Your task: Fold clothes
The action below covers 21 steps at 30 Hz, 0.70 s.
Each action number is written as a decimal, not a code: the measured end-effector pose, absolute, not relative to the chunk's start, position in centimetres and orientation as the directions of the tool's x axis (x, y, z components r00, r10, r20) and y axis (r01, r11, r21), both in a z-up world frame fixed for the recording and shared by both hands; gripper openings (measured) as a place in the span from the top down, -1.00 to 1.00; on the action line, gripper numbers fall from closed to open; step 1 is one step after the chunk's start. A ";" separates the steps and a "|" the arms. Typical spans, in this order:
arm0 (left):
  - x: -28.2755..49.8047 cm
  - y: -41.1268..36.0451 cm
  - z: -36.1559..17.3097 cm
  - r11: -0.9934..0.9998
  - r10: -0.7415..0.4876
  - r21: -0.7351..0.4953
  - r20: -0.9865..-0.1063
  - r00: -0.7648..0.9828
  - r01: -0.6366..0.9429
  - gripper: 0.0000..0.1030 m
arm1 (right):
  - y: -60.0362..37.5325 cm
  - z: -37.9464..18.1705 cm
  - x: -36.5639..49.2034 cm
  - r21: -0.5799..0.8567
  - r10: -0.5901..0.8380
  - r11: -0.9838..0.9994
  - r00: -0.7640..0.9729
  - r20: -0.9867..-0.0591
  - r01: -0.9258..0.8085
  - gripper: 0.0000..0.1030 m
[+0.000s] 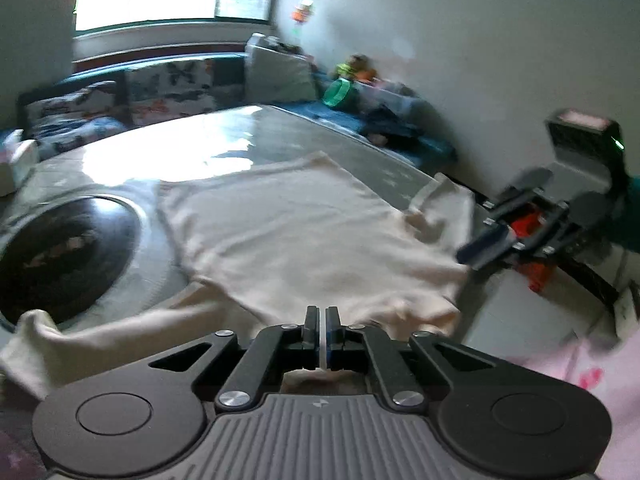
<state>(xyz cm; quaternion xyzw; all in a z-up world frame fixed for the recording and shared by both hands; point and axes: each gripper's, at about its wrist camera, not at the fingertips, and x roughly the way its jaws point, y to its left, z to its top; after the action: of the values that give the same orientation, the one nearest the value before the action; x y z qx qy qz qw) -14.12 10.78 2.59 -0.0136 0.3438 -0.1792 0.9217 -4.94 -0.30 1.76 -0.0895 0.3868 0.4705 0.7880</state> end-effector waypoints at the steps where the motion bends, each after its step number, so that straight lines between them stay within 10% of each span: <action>1: -14.3 11.0 2.7 0.935 -0.343 -0.153 -0.628 0.699 0.321 0.94 | -0.2 1.7 -4.7 0.219 0.668 0.558 0.276 -0.691 -0.800 0.52; 14: -10.1 7.4 -1.5 0.906 -0.395 -0.198 -0.714 0.578 0.375 0.90 | 2.3 -2.2 -1.8 0.238 0.630 0.576 0.239 -0.739 -0.782 0.38; 21: -5.0 11.4 -1.6 0.951 -0.309 -0.232 -0.713 0.629 0.204 0.88 | -1.1 -0.7 6.3 0.124 0.482 0.795 0.495 -0.722 -0.593 0.32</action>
<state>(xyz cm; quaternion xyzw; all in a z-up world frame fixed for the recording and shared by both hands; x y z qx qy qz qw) -4.99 11.42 -1.58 -0.0643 0.4064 -0.1425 0.9002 6.31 -1.09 -0.70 -0.0704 0.3937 0.3120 0.8618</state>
